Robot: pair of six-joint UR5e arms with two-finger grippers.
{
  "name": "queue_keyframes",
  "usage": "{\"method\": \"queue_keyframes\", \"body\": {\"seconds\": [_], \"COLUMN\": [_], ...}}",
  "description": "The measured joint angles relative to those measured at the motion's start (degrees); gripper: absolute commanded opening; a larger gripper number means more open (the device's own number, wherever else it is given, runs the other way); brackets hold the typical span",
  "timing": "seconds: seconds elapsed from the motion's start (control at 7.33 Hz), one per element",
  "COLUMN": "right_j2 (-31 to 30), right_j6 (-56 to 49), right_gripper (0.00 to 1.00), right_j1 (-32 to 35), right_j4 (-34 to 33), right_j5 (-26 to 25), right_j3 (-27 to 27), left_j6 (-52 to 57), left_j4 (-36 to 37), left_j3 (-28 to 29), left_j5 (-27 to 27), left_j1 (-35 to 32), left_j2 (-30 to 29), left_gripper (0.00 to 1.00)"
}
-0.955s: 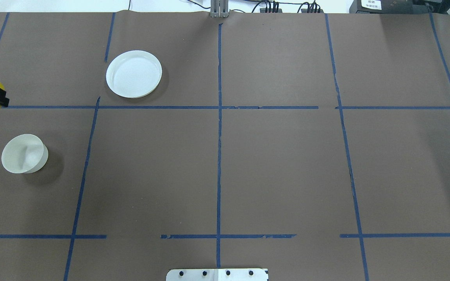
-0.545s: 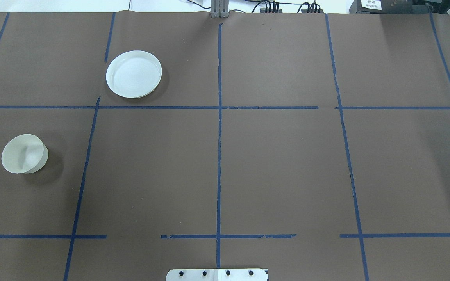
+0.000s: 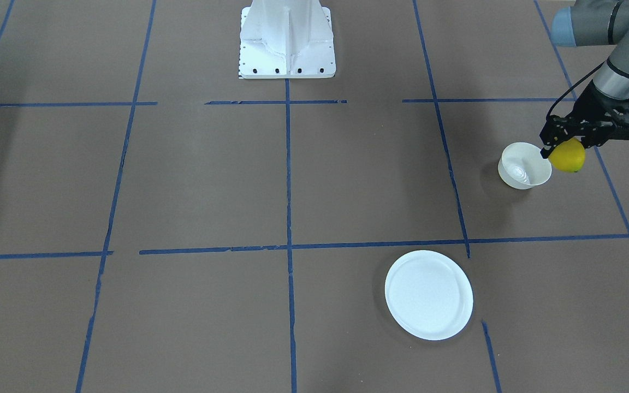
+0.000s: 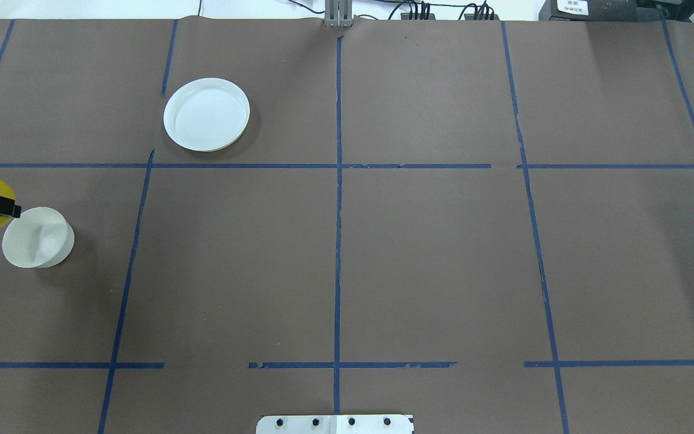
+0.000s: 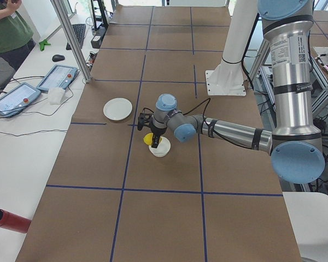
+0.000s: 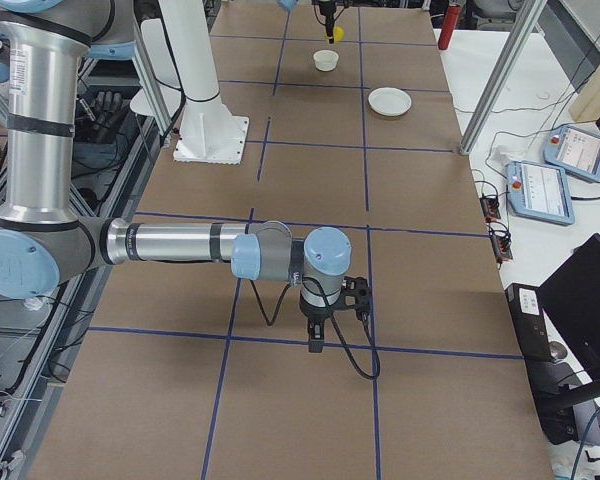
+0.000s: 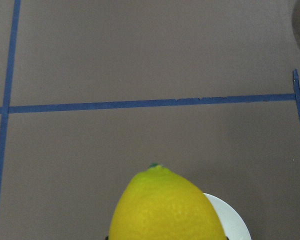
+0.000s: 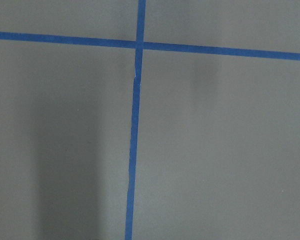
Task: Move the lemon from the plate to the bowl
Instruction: 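Lower the lemon into the white bowl with the left gripper, then open the left gripper to release the lemon and raise it away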
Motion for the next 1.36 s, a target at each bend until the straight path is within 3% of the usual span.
{"method": "queue_keyframes", "body": {"seconds": [0.41, 0.55, 0.82, 1.09, 1.23, 1.36], "right_j2": [0.0, 0.0, 0.0, 0.0, 0.0, 0.0], "right_j6": [0.0, 0.0, 0.0, 0.0, 0.0, 0.0], "right_gripper": [1.0, 1.0, 1.0, 1.0, 1.0, 1.0], "right_j1": [0.0, 0.0, 0.0, 0.0, 0.0, 0.0], "right_j4": [0.0, 0.0, 0.0, 0.0, 0.0, 0.0], "right_j5": [0.0, 0.0, 0.0, 0.0, 0.0, 0.0], "right_j3": [0.0, 0.0, 0.0, 0.0, 0.0, 0.0], "left_j6": [-1.5, -1.5, -1.5, -1.3, -1.1, -1.0], "left_j4": [-1.0, -1.1, -1.1, -1.2, -1.2, -1.2], "left_j3": [2.1, 2.7, 4.8, 7.2, 7.6, 7.7], "left_j5": [0.0, 0.0, 0.0, 0.0, 0.0, 0.0], "left_j1": [3.9, 4.6, 5.5, 5.6, 5.6, 5.7], "left_j2": [-0.2, -0.3, -2.0, -4.0, -4.3, -4.3], "left_gripper": [0.0, 0.11, 0.45, 0.89, 0.99, 1.0]}}
